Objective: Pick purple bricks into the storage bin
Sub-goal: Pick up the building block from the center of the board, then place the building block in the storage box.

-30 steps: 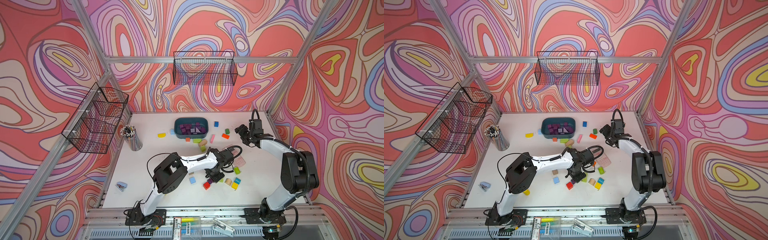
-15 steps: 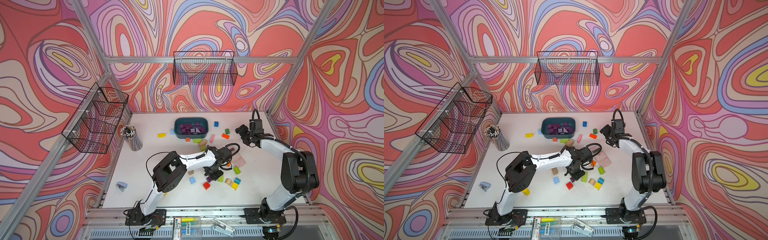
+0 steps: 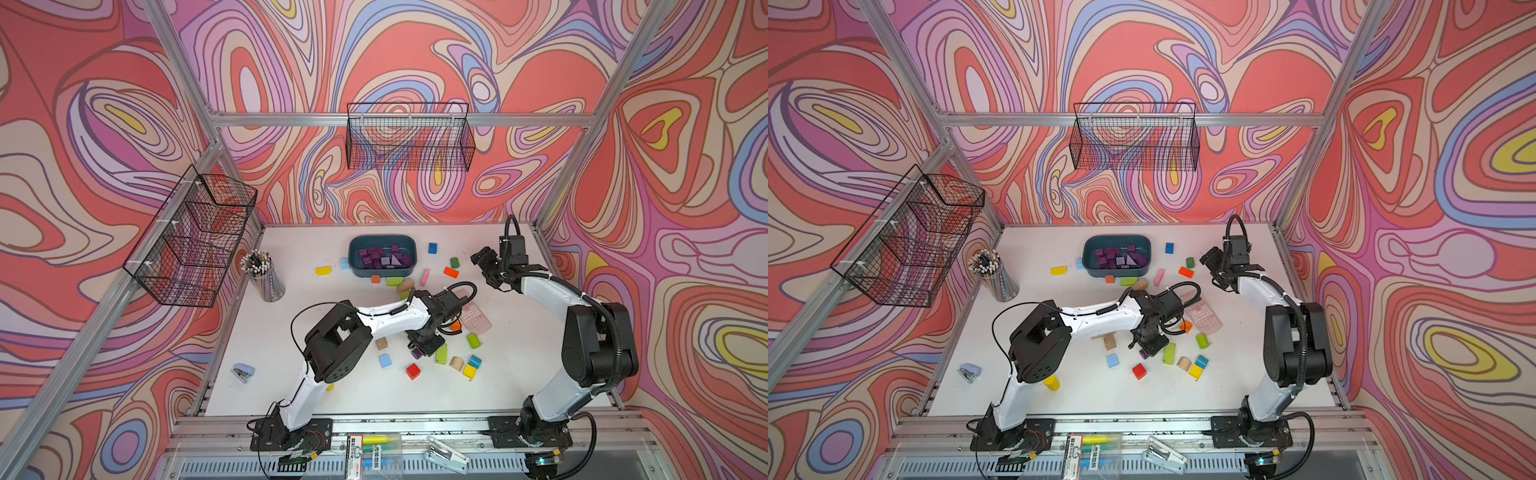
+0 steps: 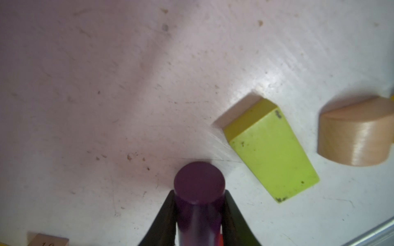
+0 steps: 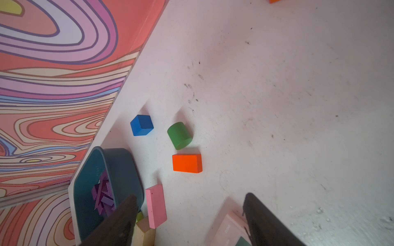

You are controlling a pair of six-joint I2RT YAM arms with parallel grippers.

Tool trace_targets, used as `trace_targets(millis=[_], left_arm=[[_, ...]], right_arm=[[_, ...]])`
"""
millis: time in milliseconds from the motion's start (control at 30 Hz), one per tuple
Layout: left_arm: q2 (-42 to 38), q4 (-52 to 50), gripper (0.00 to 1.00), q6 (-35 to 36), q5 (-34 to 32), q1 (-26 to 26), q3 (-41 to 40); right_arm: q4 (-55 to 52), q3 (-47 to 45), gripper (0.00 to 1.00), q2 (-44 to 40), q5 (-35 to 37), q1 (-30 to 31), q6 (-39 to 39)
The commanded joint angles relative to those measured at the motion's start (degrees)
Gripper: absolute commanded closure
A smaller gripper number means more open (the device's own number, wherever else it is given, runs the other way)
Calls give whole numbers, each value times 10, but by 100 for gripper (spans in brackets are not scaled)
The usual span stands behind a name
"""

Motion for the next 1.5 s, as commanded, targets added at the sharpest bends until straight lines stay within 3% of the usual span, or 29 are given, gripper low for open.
trace_targets(millis=[0,433,767,967,1467], left_arm=[[-3,7,72,-9,-20,15,0],[-25,16,72,9,-27,57,10],[-49,15,73,-2,27,107,48],[-58,23,73,-34,88,147,84],[-81,102,74,-121,137,247,110]], right_arm=[[-1,5,19,-24,-1,-3,1],[2,-14,19,-48,-9,-3,11],[6,-20,19,-47,-15,-3,19],[7,-25,19,-46,-17,-4,22],[9,-41,20,-50,-29,-3,28]])
